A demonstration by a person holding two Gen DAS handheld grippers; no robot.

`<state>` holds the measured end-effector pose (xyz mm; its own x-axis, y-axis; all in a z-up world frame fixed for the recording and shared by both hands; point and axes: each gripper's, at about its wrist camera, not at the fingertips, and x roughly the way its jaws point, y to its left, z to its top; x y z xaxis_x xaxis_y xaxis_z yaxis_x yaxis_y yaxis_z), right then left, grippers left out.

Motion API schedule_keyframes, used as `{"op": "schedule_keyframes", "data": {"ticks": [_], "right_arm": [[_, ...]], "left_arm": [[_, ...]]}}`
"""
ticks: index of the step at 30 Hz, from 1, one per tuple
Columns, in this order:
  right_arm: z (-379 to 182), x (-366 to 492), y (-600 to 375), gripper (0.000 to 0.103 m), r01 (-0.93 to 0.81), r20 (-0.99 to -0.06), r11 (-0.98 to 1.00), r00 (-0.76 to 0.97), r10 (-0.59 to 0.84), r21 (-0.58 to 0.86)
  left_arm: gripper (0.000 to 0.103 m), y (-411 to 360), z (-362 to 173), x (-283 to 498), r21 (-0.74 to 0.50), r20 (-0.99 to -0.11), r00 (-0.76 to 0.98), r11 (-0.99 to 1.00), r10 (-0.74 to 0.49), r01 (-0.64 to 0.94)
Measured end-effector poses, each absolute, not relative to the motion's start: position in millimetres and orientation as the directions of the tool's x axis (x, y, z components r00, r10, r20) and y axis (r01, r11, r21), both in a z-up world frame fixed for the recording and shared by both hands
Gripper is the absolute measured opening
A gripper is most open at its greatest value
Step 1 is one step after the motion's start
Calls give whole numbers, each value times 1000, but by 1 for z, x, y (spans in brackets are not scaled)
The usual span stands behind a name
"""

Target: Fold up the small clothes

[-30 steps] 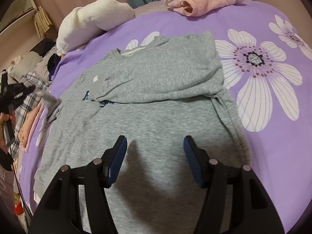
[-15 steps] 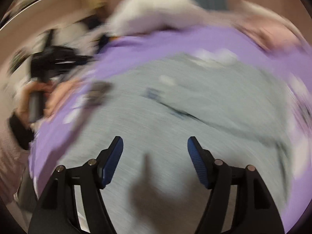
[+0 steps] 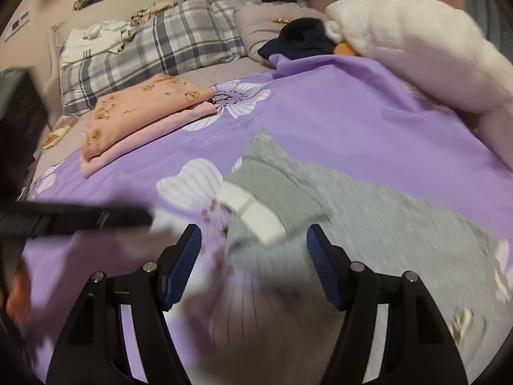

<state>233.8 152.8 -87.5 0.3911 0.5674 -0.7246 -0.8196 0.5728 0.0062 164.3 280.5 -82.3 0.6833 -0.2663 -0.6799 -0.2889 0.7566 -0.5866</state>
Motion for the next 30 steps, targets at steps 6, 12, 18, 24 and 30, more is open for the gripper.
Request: {"op": "schedule_keyframes", "data": {"ticks": [6, 12, 18, 24, 30], "right_arm": [[-107, 265, 175, 25, -783, -792, 621, 402, 460, -36], [-74, 279, 124, 11, -682, -701, 698, 387, 599, 219], [-15, 289, 12, 11, -446, -500, 612, 353, 791, 653], [3, 264, -104, 12, -246, -383, 525, 452, 806, 815], [-57, 249, -180, 15, -29, -476, 557, 484, 734, 830]], "left_arm": [[5, 286, -85, 163, -617, -664, 685, 737, -299, -276], [5, 286, -81, 157, -611, -666, 685, 742, -295, -275], [5, 270, -66, 160, -583, -676, 675, 774, -295, -246], [24, 234, -55, 171, -552, -690, 651, 812, -317, -189], [27, 187, -50, 195, -524, -706, 614, 844, -353, -118]]}}
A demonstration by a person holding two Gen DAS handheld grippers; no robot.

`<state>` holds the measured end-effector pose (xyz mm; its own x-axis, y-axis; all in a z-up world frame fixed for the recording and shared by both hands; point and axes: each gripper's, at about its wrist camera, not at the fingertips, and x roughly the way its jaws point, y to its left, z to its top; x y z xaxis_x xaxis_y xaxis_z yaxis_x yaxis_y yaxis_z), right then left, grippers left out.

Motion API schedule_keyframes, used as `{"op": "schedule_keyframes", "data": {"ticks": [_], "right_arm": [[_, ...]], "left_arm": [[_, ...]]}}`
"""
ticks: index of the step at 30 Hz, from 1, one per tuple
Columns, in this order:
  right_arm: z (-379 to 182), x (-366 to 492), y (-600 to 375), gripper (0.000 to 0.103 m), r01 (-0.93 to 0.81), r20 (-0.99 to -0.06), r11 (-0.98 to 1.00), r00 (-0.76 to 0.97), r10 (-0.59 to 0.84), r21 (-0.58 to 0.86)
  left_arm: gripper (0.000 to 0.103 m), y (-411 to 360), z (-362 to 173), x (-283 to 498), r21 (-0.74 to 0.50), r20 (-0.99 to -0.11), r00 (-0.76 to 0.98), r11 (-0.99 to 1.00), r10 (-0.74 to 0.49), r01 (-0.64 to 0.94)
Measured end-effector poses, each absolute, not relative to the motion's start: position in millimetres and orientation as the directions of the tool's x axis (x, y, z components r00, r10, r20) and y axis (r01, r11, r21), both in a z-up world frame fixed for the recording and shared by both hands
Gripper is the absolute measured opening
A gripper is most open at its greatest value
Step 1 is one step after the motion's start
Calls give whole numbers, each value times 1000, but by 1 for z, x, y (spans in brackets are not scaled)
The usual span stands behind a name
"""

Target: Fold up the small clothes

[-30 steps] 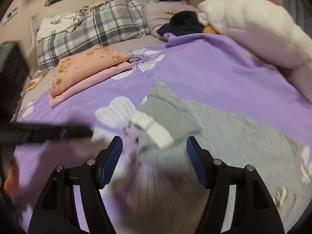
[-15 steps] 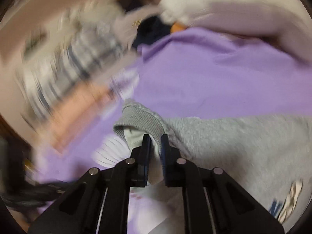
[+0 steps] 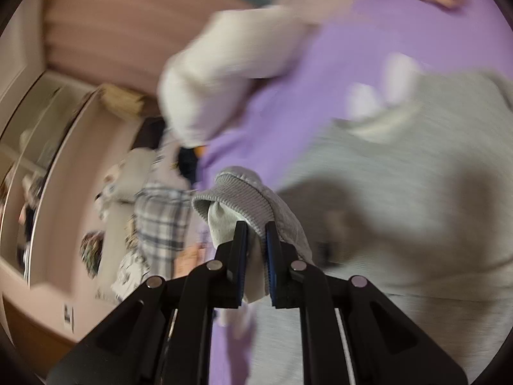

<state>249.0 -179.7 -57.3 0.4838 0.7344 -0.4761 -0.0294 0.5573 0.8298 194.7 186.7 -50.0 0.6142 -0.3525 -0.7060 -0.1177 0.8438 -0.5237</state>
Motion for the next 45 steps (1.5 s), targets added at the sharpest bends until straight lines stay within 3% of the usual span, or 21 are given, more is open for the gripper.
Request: {"op": "schedule_keyframes", "data": {"ticks": [4, 8, 11, 13, 16, 17, 22, 25, 27, 29, 30, 31, 33, 41, 45], "right_arm": [[-104, 243, -216, 18, 139, -542, 552, 490, 683, 822], [-101, 223, -248, 46, 183, -555, 568, 579, 597, 802], [-75, 209, -257, 46, 112, -554, 661, 657, 511, 742], [-63, 207, -247, 46, -8, -523, 695, 653, 548, 719], [-64, 214, -223, 29, -107, -554, 727, 576, 601, 678], [-68, 217, -219, 22, -109, -575, 744, 565, 592, 659], [-103, 231, -225, 21, -2, -708, 826, 514, 485, 564], [-107, 229, -236, 17, 6, -697, 806, 506, 508, 592], [-95, 218, -249, 25, -18, -674, 793, 514, 530, 609], [-81, 201, -245, 30, -66, -656, 796, 527, 540, 602], [-73, 190, -250, 39, -89, -648, 801, 538, 539, 592], [-65, 176, -256, 45, -106, -647, 813, 551, 528, 573], [-56, 153, -263, 54, -124, -649, 836, 574, 500, 535], [-63, 64, -301, 55, -26, -689, 911, 645, 330, 412], [-76, 28, -322, 56, 35, -713, 905, 629, 309, 424]], "left_arm": [[27, 160, -55, 218, -491, -735, 575, 867, -360, -83], [27, 139, -61, 240, -452, -762, 545, 890, -351, -59], [27, 130, -69, 257, -435, -772, 534, 899, -345, -49], [27, 122, -74, 266, -432, -769, 532, 902, -354, -25], [27, 109, -79, 276, -392, -769, 546, 920, -333, 8], [27, 105, -82, 279, -385, -770, 546, 923, -328, 13], [27, 100, -109, 292, -342, -831, 471, 940, -296, -13], [27, 105, -105, 289, -381, -818, 471, 924, -331, -13], [27, 109, -99, 280, -410, -805, 477, 912, -353, -18], [44, 115, -92, 265, -436, -785, 490, 900, -378, -4], [58, 118, -87, 253, -445, -775, 501, 895, -385, 0], [64, 122, -83, 242, -451, -766, 512, 892, -389, 2], [64, 129, -76, 217, -475, -740, 530, 880, -414, 24], [64, 160, -86, 139, -580, -696, 520, 815, -495, -2], [64, 168, -100, 107, -597, -704, 508, 801, -496, -44]]}}
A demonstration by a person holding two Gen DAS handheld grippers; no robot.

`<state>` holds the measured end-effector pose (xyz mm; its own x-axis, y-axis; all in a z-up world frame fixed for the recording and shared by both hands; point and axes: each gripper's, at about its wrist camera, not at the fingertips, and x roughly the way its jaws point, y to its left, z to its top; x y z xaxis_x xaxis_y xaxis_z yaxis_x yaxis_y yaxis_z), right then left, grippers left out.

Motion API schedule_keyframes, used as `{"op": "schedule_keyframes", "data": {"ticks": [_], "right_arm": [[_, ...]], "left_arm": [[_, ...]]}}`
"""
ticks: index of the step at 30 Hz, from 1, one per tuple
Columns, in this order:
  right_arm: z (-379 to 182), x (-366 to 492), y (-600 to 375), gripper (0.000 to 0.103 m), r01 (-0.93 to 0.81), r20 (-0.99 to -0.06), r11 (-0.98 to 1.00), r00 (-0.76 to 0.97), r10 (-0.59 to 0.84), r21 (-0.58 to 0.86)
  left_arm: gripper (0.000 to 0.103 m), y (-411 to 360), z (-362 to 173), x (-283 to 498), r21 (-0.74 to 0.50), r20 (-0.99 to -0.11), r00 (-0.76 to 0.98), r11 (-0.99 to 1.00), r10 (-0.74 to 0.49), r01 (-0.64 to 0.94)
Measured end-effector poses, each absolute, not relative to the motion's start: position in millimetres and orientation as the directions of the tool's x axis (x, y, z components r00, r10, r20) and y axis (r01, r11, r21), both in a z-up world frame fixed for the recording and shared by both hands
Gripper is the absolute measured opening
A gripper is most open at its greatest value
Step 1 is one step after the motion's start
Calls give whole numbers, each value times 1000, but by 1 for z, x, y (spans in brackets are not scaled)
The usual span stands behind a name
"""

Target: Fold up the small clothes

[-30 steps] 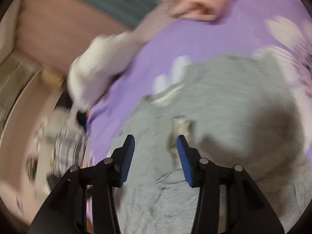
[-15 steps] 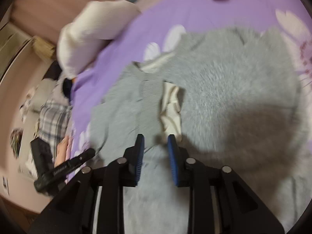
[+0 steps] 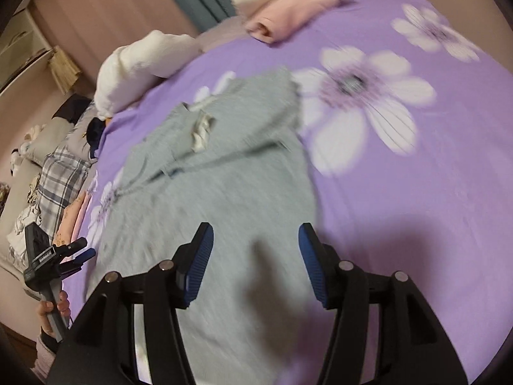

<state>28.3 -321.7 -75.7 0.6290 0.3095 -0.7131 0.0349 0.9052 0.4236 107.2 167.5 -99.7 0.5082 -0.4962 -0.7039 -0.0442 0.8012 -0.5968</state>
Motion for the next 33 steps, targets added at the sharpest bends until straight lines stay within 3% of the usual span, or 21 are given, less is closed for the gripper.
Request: {"op": "schedule_keyframes", "data": {"ticks": [7, 16, 26, 33], "right_arm": [[-97, -13, -330, 57, 46, -737, 885, 575, 356, 463], [-117, -39, -324, 57, 19, -668, 788, 545, 507, 615], [-126, -31, -325, 57, 27, -594, 705, 562, 576, 708], [-127, -4, -313, 55, 43, -599, 704, 562, 570, 709]], "left_arm": [[64, 176, -115, 66, -696, -648, 498, 713, -576, -81], [64, 165, -120, 44, -743, -609, 469, 668, -640, -53], [64, 164, -130, 73, -814, -539, 462, 576, -704, -74], [64, 155, -133, 105, -835, -517, 454, 544, -726, -83]]}}
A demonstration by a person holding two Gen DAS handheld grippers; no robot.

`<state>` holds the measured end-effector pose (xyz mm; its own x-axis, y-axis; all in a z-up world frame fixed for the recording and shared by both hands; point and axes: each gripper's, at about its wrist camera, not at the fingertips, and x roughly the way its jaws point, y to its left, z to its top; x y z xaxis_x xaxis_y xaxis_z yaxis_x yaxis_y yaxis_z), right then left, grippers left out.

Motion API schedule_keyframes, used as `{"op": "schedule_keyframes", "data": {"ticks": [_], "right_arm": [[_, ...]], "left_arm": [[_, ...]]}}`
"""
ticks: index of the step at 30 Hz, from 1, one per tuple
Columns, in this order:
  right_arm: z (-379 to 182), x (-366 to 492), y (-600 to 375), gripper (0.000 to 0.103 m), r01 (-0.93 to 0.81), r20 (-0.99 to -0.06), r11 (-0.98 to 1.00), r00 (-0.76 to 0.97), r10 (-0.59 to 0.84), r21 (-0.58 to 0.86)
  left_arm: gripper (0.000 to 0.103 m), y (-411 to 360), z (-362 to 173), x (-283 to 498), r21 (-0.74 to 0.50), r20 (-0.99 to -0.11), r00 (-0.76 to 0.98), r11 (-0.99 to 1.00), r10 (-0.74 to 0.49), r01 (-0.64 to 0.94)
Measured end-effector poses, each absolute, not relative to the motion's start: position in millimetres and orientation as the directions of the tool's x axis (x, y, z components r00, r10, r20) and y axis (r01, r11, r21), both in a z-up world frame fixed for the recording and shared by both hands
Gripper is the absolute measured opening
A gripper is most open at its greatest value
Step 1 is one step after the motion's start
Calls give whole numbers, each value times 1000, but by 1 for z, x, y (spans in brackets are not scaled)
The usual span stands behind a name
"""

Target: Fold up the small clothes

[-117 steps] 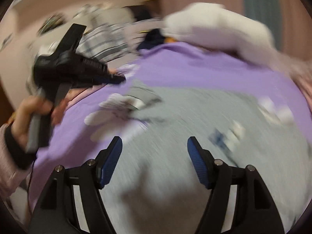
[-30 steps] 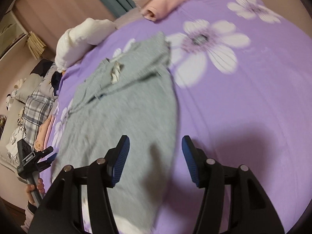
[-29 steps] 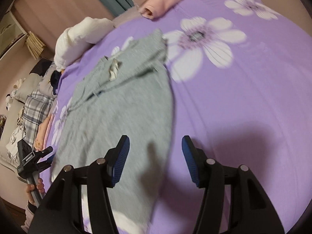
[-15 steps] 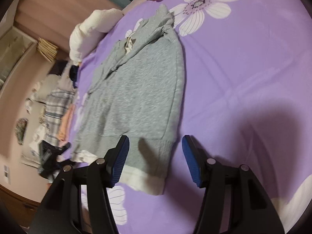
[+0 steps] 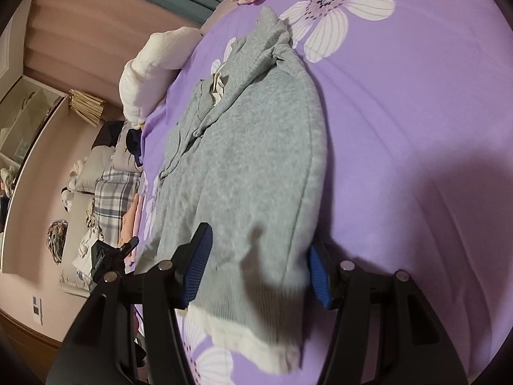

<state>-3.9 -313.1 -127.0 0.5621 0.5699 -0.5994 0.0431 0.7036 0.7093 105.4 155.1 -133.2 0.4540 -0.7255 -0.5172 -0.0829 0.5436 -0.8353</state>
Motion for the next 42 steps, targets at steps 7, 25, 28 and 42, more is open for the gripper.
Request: {"op": "schedule_keyframes", "data": {"ticks": [7, 25, 28, 42], "right_arm": [[-126, -8, -313, 44, 21, -626, 746, 561, 542, 666], [-104, -37, -337, 9, -34, -458, 621, 643, 614, 783], [-94, -50, -338, 8, -58, -434, 610, 651, 623, 790], [-24, -151, -338, 7, -238, -443, 678, 601, 665, 696]], "left_arm": [[44, 158, -136, 97, -813, -550, 440, 576, -710, -86], [8, 161, -103, 65, -845, -433, 476, 529, -766, 83], [8, 161, -94, 54, -855, -397, 469, 503, -789, 123], [8, 161, -43, -49, -870, -356, 414, 459, -838, 180]]}}
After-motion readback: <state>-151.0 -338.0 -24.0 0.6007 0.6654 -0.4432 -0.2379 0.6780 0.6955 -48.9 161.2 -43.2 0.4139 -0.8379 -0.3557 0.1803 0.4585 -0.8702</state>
